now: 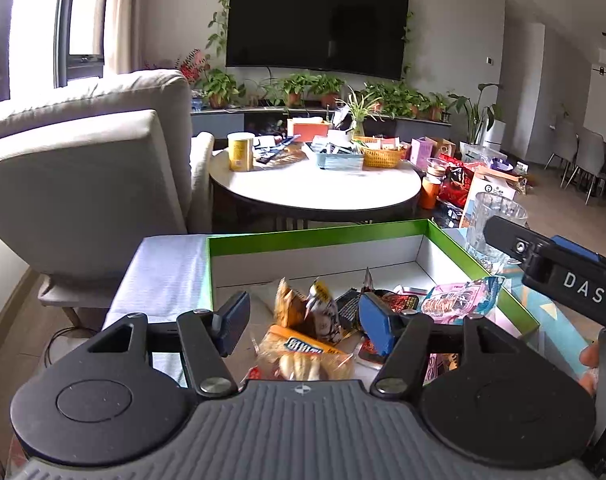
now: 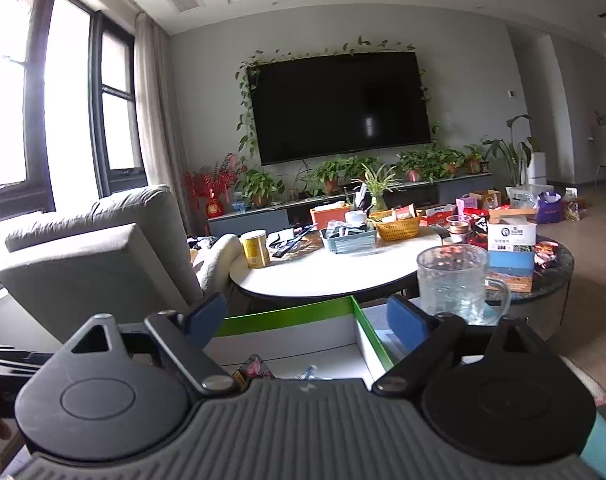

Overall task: Organize snacks
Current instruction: 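Grasp the orange egg-shaped snack cup with left while right moves to the pile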

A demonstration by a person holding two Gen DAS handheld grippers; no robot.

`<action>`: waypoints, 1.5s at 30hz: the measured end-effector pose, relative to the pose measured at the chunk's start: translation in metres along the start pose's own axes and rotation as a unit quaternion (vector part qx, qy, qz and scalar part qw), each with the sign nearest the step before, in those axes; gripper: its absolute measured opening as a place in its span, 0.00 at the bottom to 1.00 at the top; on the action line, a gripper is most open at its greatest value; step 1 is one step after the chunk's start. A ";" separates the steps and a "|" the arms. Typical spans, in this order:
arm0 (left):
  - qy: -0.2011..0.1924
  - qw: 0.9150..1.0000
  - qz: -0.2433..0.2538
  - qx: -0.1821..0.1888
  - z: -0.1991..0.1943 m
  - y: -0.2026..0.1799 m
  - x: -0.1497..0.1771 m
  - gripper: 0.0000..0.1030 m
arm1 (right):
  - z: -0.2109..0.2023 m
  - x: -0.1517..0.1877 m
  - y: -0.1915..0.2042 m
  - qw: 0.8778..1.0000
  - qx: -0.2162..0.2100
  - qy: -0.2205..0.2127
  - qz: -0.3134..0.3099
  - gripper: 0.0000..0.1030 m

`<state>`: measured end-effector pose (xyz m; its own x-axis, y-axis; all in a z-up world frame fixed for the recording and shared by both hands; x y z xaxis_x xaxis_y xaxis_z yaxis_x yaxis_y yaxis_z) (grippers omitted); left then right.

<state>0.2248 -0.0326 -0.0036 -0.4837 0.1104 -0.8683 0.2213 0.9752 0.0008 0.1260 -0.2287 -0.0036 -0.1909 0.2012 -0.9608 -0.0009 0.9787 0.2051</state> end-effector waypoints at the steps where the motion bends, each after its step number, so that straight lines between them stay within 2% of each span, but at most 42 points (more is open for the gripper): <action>1: -0.001 1.000 -0.001 -0.002 -0.003 0.002 0.001 0.57 | -0.003 0.000 0.000 1.000 0.000 0.001 0.000 0.43; 9: 0.002 1.000 -0.011 -0.019 -0.039 0.020 0.018 0.60 | -0.028 0.005 -0.010 1.000 0.009 0.005 0.015 0.43; 19: 0.040 0.998 -0.023 -0.041 -0.060 0.039 0.055 0.60 | -0.048 0.017 -0.011 0.999 0.020 0.022 0.011 0.43; 27: 0.085 0.995 -0.032 -0.039 -0.070 0.050 0.088 0.60 | -0.059 0.031 -0.023 0.998 0.029 0.043 0.020 0.43; 31: 0.120 0.992 -0.026 -0.014 -0.065 0.043 0.107 0.60 | -0.061 0.043 -0.024 0.998 0.027 0.062 0.015 0.43; 34: 0.134 0.991 -0.003 -0.016 -0.057 0.036 0.118 0.60 | -0.065 0.051 -0.021 0.996 -0.012 0.087 0.004 0.43; 37: 0.146 0.989 -0.009 -0.019 -0.050 0.034 0.126 0.60 | -0.072 0.062 -0.013 0.987 -0.100 0.130 0.005 0.43; 39: 0.149 0.989 -0.013 -0.019 -0.047 0.035 0.129 0.60 | -0.077 0.071 -0.005 0.969 -0.182 0.167 0.015 0.43; 42: 0.144 0.989 -0.009 -0.026 -0.046 0.035 0.129 0.60 | -0.078 0.085 0.011 0.930 -0.285 0.231 0.019 0.43; 43: 0.143 0.989 -0.007 -0.028 -0.046 0.034 0.129 0.60 | -0.077 0.089 0.017 0.924 -0.298 0.241 0.007 0.43; 45: 0.141 0.990 -0.007 -0.026 -0.045 0.034 0.128 0.60 | -0.073 0.094 0.029 0.920 -0.299 0.250 -0.029 0.43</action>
<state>0.1322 0.0229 -0.0923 -0.7052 0.1381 -0.6955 0.1720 0.9849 0.0211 0.0362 -0.1843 -0.0741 -0.6007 -0.0406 -0.7984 -0.5377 0.7596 0.3659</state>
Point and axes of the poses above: each gripper's, at about its wrist camera, not at the fingertips, and z roughly the way its jaws point, y to its left, x to its underside, the point moved 5 cm from there along z, roughly the way its jaws point, and after that the axes turned 7 degrees about -x, right-handed, at the moved point
